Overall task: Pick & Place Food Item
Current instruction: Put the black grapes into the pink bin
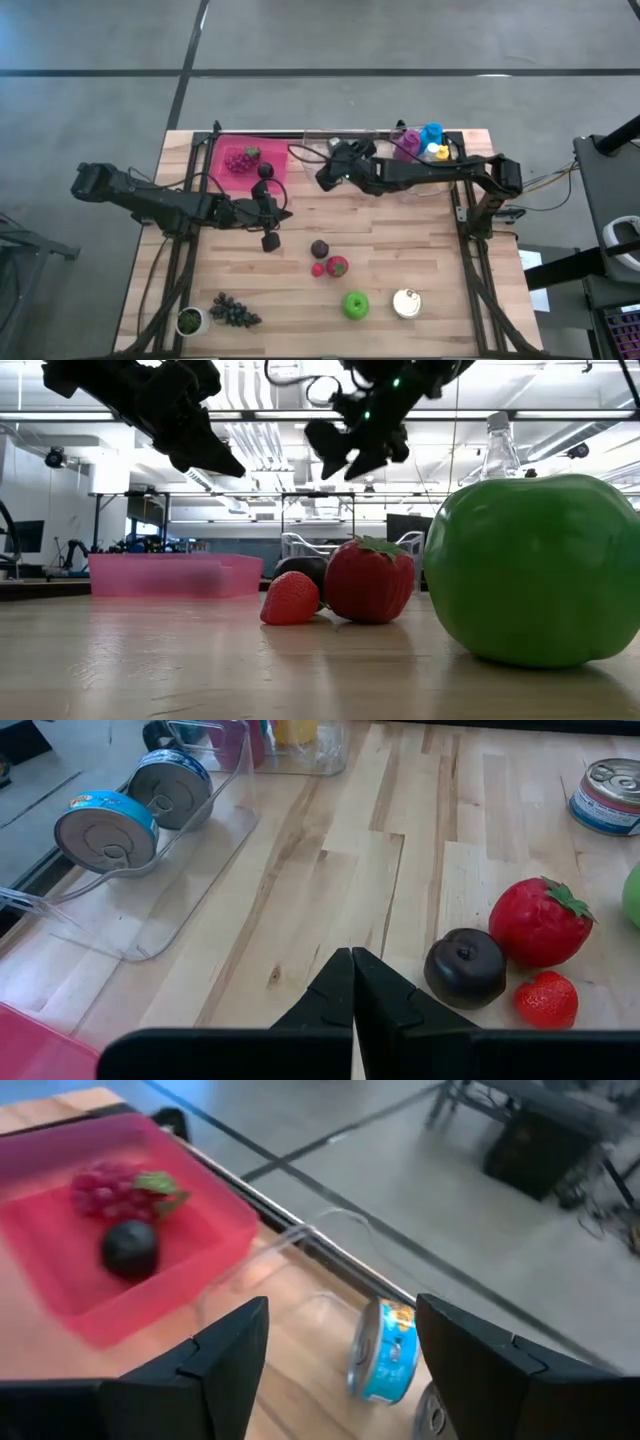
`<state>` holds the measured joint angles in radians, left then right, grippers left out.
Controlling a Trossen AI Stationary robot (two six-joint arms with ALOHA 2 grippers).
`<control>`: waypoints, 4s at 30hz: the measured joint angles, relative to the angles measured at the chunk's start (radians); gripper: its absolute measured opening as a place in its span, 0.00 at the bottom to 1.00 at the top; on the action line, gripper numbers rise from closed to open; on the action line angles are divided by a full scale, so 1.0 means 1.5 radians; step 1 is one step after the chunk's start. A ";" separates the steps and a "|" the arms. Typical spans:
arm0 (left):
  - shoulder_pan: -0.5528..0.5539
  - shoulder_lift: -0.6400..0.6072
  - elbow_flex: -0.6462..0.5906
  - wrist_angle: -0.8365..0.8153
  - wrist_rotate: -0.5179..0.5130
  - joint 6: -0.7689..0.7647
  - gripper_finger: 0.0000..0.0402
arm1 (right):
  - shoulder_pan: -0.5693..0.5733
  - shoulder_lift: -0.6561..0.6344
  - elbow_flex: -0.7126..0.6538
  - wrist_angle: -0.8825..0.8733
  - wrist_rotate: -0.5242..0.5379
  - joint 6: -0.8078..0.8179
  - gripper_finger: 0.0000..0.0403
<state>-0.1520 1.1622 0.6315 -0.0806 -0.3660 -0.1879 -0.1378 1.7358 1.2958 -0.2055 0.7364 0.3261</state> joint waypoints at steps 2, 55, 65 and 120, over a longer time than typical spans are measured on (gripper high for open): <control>0.000 0.000 0.000 0.001 0.000 0.000 0.00 | 0.018 -0.014 -0.006 0.000 0.000 -0.015 0.61; -0.379 0.323 0.438 -0.577 0.165 -0.423 0.00 | 0.238 -0.244 -0.348 0.271 -0.195 -0.126 0.58; -0.412 0.379 0.492 -0.639 0.243 -0.477 0.00 | 0.238 -0.244 -0.348 0.286 -0.196 -0.130 0.57; -0.424 0.380 0.311 -0.414 0.326 -0.521 0.27 | 0.237 -0.243 -0.348 0.288 -0.195 -0.131 0.57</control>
<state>-0.7883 1.7325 1.0982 -0.7017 0.1232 -0.9691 0.2180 1.3716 0.7738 0.2268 0.4438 0.1299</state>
